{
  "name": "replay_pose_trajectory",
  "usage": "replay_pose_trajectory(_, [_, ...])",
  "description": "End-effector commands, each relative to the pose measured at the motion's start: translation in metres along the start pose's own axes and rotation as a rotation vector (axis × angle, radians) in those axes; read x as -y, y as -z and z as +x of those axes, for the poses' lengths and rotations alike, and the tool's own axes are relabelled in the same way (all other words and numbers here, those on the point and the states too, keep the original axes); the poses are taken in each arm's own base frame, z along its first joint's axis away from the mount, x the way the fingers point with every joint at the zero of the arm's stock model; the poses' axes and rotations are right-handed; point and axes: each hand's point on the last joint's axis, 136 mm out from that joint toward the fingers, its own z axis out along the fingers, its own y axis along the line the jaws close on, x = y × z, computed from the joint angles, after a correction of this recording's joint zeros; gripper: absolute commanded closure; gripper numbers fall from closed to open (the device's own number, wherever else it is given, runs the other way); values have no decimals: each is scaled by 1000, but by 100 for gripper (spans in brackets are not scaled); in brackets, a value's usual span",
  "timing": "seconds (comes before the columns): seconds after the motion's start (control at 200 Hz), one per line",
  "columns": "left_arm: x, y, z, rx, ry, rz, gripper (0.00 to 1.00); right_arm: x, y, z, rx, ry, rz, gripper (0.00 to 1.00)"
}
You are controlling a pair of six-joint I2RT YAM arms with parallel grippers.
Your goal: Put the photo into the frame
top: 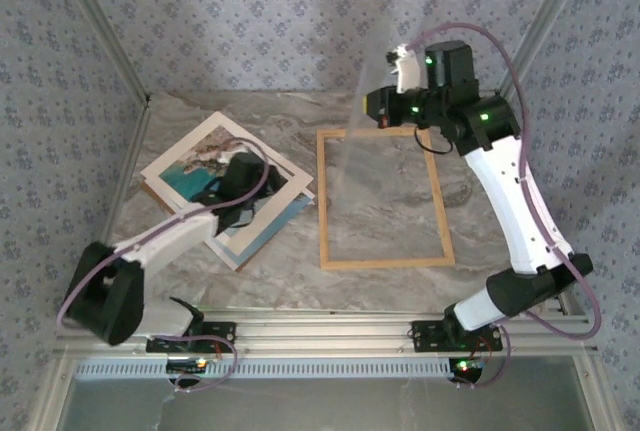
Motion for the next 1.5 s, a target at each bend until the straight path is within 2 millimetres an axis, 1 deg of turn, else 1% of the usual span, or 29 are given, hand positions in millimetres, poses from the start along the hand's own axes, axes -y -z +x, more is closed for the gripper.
replay_pose_trajectory(0.0, [-36,9,-6,2,-21,-48,27,-37,-15,3,-40,6,-122,100])
replay_pose_trajectory(0.035, [-43,13,-11,14,-8,-54,26,-43,-21,7,-60,2,-146,100])
replay_pose_trajectory(0.09, [-52,19,-17,34,6,-62,25,-47,-28,15,-86,-21,-171,100])
replay_pose_trajectory(0.13, [-57,23,-20,48,16,-65,25,-46,-32,24,-109,-49,-188,100])
replay_pose_trajectory(0.18, [-62,27,-21,64,28,-61,24,-35,-36,33,-117,-79,-170,100])
replay_pose_trajectory(0.23, [-64,29,-21,75,40,-46,24,-16,-41,49,-139,-132,-137,100])
replay_pose_trajectory(0.34, [-62,31,-16,68,55,-14,23,35,-48,85,-163,-295,-75,100])
replay_pose_trajectory(0.37, [-62,31,-15,63,56,-13,22,51,-48,96,-161,-342,-47,100])
replay_pose_trajectory(0.375, [-62,31,-14,63,56,-12,22,51,-48,96,-161,-342,-47,100])
replay_pose_trajectory(0.405, [-62,30,-13,60,58,-11,22,66,-48,111,-177,-392,-21,100])
replay_pose_trajectory(0.415, [-62,30,-12,58,58,-11,22,70,-48,110,-161,-395,-20,100])
replay_pose_trajectory(0.51, [-62,27,-9,60,74,3,22,109,-47,143,-167,-493,51,100])
replay_pose_trajectory(0.53, [-62,27,-8,58,76,7,22,116,-45,145,-161,-500,66,100])
replay_pose_trajectory(0.535, [-62,27,-9,58,77,7,22,121,-47,156,-180,-515,80,100])
replay_pose_trajectory(0.575, [-61,26,-7,50,79,12,22,135,-46,172,-196,-539,114,100])
replay_pose_trajectory(0.66, [-59,26,-5,39,73,23,21,157,-41,194,-226,-561,167,100])
replay_pose_trajectory(0.74, [-56,27,-5,32,65,41,21,177,-39,209,-246,-561,227,100])
replay_pose_trajectory(0.87, [-50,27,-4,21,63,70,21,200,-38,223,-269,-547,296,100])
replay_pose_trajectory(0.97, [-48,27,-3,15,62,80,20,210,-41,223,-260,-544,309,100])
replay_pose_trajectory(1.005, [-47,26,-3,14,60,84,21,213,-42,220,-251,-535,311,100])
replay_pose_trajectory(1.11, [-44,23,0,-2,48,97,20,216,-44,212,-219,-515,312,100])
replay_pose_trajectory(1.239, [-39,16,6,-35,39,117,18,219,-43,208,-201,-501,313,100])
replay_pose_trajectory(1.354, [-29,9,15,-72,25,143,17,223,-45,211,-208,-497,319,100])
replay_pose_trajectory(1.494, [-7,7,24,-111,-37,199,12,230,-41,220,-246,-506,340,100])
